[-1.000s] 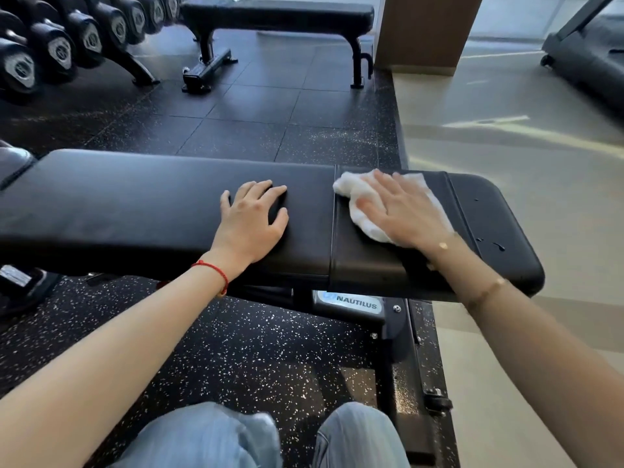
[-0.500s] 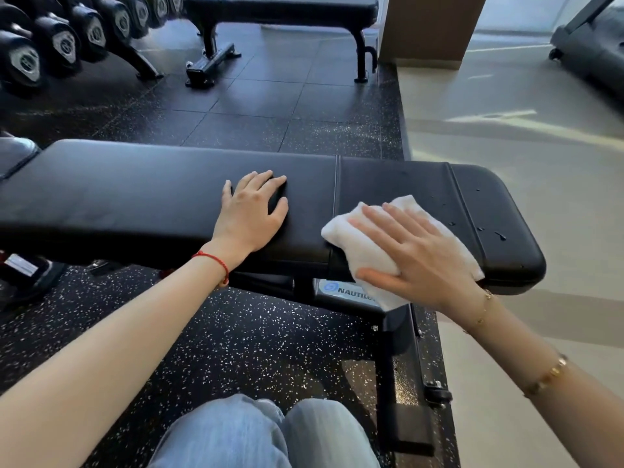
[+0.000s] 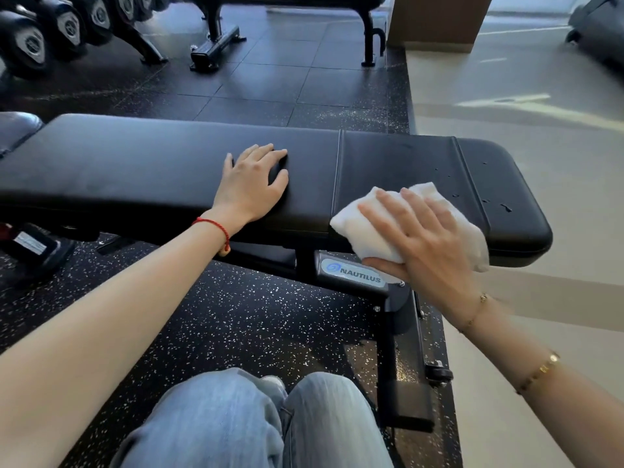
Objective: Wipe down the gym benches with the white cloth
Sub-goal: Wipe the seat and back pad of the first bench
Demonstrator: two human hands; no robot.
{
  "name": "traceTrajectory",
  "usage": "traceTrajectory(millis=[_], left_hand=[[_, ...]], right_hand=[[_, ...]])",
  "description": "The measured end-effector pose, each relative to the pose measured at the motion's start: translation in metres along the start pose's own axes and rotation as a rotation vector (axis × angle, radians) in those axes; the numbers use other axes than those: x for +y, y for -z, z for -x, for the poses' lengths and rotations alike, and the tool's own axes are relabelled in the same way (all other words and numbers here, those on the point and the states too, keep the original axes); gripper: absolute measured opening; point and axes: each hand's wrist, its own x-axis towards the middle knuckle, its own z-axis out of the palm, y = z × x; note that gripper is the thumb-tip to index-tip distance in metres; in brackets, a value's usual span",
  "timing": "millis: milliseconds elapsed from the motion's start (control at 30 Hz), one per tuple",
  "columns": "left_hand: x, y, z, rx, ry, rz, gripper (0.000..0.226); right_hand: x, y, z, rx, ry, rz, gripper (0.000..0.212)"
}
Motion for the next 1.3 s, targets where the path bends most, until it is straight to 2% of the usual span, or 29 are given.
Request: traceTrajectory(millis=[167, 367, 467, 700, 833, 967, 1167, 1300], left_hand=[[0.001, 0.0, 0.001, -0.015, 0.005, -0.006, 0.046], [-0.001, -0.001, 0.001, 0.008, -0.006, -0.001, 0.046], [0.002, -0.002, 0.0, 0.032, 0.002, -0.013, 0.045], [0.003, -0.002, 0.0, 0.053, 0.003, -0.006, 0.044], [0.001, -0.002, 0.0, 0.056, -0.005, -0.01, 0.043], [0.001, -0.001, 0.001, 0.053, -0.003, -0.008, 0.044], [0.006, -0.001, 0.0, 0.039, 0.001, -0.014, 0.044], [-0.001, 0.0, 0.002, 0.003, -0.006, -0.03, 0.046]], right_hand=[[-0.062, 0.004, -0.045, -0.071, 0.015, 0.018, 0.079], [-0.012, -0.003, -0.001, 0.058, 0.013, 0.032, 0.073], [0.009, -0.003, 0.01, 0.048, -0.032, 0.021, 0.075], [-0.057, 0.0, -0.042, -0.036, -0.021, -0.013, 0.084], [-0.041, 0.003, -0.031, 0.035, 0.052, -0.098, 0.082], [-0.014, 0.0, -0.01, 0.082, -0.061, -0.138, 0.082], [-0.05, 0.003, -0.04, -0.057, -0.032, -0.066, 0.082], [-0.042, 0.003, -0.028, -0.033, -0.03, -0.099, 0.079]])
